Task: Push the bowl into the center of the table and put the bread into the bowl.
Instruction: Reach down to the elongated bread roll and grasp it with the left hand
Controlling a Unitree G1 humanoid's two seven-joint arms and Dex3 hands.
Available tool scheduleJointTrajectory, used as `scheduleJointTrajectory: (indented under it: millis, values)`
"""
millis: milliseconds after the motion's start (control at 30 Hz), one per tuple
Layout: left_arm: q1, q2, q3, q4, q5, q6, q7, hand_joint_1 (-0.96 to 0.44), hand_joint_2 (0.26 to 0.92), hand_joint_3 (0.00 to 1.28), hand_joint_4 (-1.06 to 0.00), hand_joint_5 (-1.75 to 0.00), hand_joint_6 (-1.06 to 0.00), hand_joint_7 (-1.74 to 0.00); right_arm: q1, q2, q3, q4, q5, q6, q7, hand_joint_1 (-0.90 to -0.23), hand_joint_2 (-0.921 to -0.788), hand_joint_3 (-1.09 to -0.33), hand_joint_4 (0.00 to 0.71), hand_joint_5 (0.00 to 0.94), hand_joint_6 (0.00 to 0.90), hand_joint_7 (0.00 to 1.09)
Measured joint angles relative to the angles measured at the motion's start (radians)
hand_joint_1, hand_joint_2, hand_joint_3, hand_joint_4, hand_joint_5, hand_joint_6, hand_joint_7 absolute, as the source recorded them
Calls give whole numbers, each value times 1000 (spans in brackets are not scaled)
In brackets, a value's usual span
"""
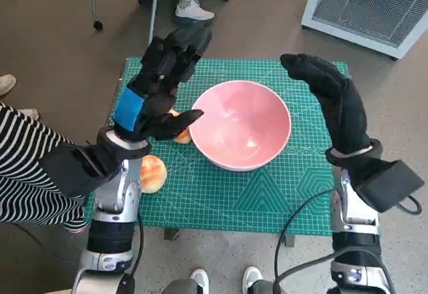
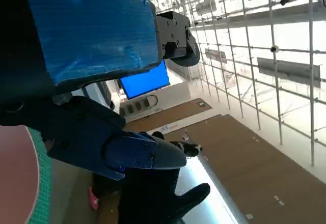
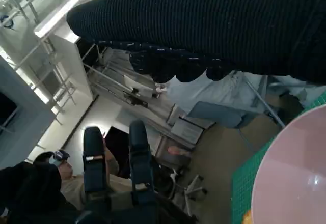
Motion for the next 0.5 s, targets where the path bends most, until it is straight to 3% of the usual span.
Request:
scheduleJointTrajectory:
  millis: [367, 400, 433, 500]
  values:
    - [-16, 64, 3, 0, 30, 0, -20, -625, 909, 212, -136, 0, 1, -523, 0, 0, 6, 0, -2, 0, -18, -840, -921, -753, 209, 4, 10, 644]
    - [-17, 65, 3, 0, 31, 0, -20, -607, 885, 199, -122, 0, 1, -490, 0, 0, 6, 0, -2, 0, -18, -840, -921, -752, 210, 4, 11, 645]
    - [-19, 81, -2, 0, 55, 1, -25, -452, 799, 151, -88, -2, -4, -440, -1, 0, 7, 0, -2, 0, -18, -842, -921, -750, 212, 5, 12, 646]
    - [-31, 144, -14, 1, 124, 28, -43, -267, 728, 96, -58, -1, -29, -364, -2, 2, 8, 0, -2, 0, -18, -844, -921, -747, 214, 6, 14, 648]
